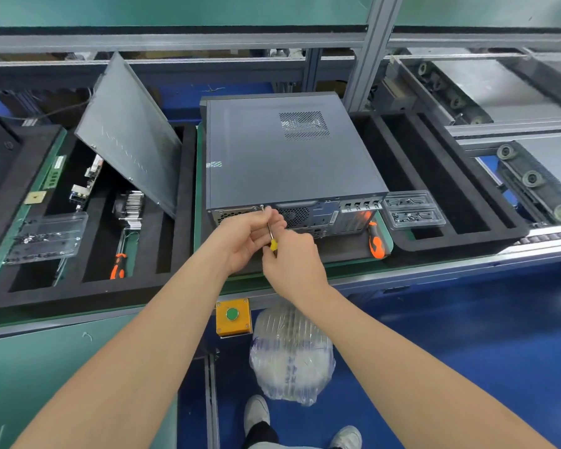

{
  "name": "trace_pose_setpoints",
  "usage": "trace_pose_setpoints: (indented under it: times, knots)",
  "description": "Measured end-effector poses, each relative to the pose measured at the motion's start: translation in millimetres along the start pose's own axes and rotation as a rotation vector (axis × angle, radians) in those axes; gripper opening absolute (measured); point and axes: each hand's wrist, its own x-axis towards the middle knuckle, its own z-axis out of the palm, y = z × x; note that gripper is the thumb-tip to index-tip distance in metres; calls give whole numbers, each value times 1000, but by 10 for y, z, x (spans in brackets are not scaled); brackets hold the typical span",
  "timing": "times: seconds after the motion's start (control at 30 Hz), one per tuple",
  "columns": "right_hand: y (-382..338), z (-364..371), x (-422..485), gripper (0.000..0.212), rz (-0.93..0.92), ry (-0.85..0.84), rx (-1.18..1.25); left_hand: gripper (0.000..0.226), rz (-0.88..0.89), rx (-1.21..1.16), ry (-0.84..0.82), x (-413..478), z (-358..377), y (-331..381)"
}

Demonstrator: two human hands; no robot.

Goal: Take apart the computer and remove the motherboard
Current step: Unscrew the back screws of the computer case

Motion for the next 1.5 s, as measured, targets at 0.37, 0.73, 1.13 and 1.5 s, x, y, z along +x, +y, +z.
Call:
trace_pose_setpoints:
  times: [0.37,0.73,1.13,1.5]
  knots:
    - [136,30,-62,38,720,-743,2090,18,-79,-39,-42,8,34,69]
    - [6,-34,-17,33,98,-80,233,22,-18,-33,-68,-16,-7,30]
    - [87,-51,72,36,130,-90,470,20,21,68,46,14,50,33]
    - [246,-124,36,30,601,-781,1718,15,-61,-18,-38,22,-2,67]
